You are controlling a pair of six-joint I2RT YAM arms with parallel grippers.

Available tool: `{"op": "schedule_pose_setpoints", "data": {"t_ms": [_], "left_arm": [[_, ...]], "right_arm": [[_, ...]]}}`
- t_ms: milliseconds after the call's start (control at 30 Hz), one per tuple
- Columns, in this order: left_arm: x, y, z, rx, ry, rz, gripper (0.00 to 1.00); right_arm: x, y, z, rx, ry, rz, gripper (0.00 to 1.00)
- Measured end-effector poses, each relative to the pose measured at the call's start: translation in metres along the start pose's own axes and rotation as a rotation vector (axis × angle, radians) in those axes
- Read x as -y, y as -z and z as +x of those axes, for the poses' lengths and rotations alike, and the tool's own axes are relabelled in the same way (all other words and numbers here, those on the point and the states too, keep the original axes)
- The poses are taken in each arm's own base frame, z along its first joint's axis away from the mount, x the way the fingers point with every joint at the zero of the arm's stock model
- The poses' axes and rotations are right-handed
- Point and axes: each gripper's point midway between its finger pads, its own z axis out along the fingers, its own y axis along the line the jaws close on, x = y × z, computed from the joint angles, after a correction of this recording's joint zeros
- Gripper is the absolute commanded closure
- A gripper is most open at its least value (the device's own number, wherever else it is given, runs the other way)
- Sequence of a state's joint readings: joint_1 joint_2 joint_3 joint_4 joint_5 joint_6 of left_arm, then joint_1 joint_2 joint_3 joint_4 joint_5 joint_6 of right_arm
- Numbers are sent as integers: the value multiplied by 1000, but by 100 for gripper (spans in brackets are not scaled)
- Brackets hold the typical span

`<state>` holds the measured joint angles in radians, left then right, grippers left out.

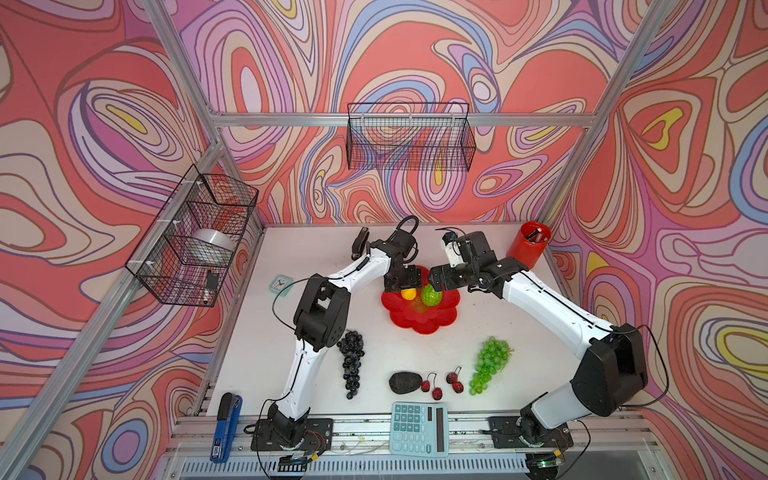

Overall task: Place and organize the fake fruits in the fruit bowl
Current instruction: 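Move the right gripper to the dark avocado and grasp it while the left gripper withdraws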

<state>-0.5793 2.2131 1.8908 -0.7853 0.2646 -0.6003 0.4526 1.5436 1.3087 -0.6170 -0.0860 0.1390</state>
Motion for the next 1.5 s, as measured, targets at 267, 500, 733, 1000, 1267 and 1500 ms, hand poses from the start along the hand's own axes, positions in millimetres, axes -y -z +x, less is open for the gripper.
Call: {"op": "schedule_pose_setpoints", "data": {"t_ms": [267,500,733,1000,1267,1500], "left_arm": [[-13,68,18,59,-27,10,22],[-44,97,53,76,-17,-48,24],[-78,123,80,138,32,-93,23],[-100,135,70,197,114,-93,22],[-121,133,73,196,191,-91,22],[-121,142,71,220,207,-76,22]], "right_arm": [[-14,3,0,-11,27,-33,12],[-65,0,30,-91,151,-92,12],[-106,-16,113,-294,260,-194,9],[-162,-6,185,-471,451,-323,6],[-177,-5,231,-580,577,-342,7],[-181,-15,253,-627,635,-330,13]]}}
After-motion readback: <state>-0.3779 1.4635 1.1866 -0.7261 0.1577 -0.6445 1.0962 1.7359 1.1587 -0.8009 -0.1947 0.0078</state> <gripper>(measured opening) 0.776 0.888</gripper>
